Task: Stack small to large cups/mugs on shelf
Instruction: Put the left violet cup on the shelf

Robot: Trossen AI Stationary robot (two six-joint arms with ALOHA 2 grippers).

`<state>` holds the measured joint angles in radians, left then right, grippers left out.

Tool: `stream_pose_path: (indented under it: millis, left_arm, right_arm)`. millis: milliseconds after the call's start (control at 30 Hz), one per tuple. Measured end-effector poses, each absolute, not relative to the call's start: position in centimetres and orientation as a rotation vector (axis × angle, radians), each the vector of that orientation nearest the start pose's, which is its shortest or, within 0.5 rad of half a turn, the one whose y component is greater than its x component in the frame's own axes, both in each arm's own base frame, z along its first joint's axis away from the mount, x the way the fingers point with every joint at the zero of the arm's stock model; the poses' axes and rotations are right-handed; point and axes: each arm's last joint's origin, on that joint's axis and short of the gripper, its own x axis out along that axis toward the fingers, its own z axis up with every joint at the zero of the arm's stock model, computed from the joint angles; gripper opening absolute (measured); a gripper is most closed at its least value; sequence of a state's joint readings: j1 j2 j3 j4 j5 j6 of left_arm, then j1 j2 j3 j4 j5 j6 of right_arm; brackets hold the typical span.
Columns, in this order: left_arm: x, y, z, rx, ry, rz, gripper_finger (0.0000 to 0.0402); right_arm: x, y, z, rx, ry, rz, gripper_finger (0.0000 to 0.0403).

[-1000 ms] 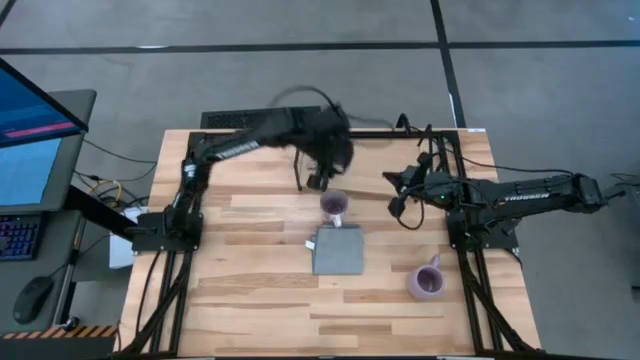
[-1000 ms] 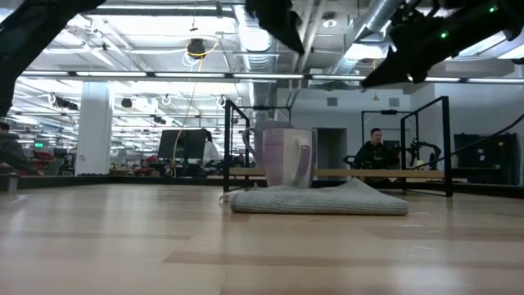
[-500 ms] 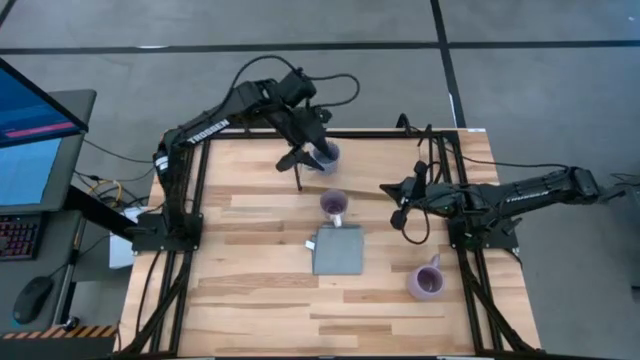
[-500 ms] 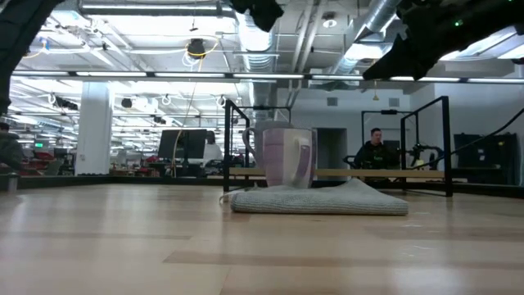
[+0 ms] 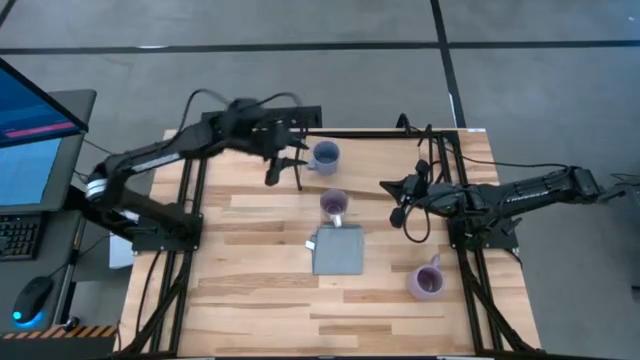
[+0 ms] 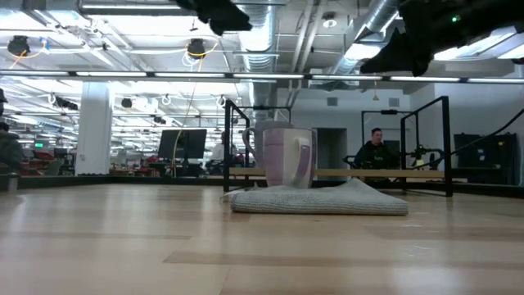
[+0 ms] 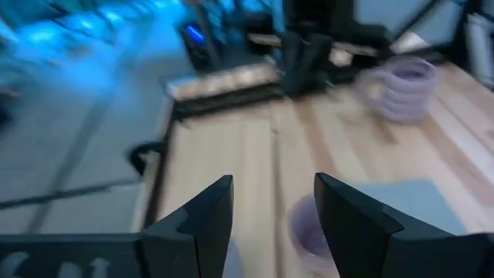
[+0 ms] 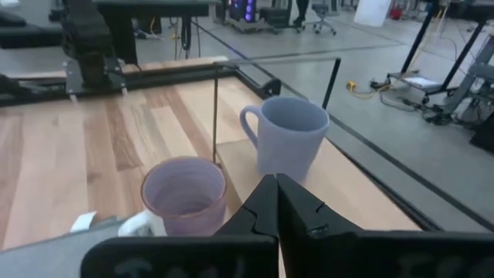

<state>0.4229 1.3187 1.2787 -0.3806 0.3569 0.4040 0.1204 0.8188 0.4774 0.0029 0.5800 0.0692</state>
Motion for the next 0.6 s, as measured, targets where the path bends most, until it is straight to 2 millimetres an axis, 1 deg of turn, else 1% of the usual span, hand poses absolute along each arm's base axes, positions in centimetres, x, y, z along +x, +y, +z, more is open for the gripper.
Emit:
stream_pose_path:
  millis: [133,200,467,600]
  left_arm:
    - [24.4,9.9,35.0,0.241,0.298,0.115,0.0174]
    - [23.4,9.6,33.4,0.223,0.279,0.164,0.0174]
    - [20.7,8.6,27.3,0.214,0.176,0.269,0.0174]
    - [19.0,8.3,25.1,0.220,0.118,0.353,0.0174]
  right_arm:
    - [17.9,0.6,24.4,-0.064,0.272,-0.457,0.0022]
    - [18.0,0.6,24.5,-0.059,0.260,-0.438,0.0024]
    - [18.0,1.1,24.6,-0.063,0.255,-0.385,0.0022]
    - [18.0,1.3,24.6,-0.060,0.253,-0.371,0.0024]
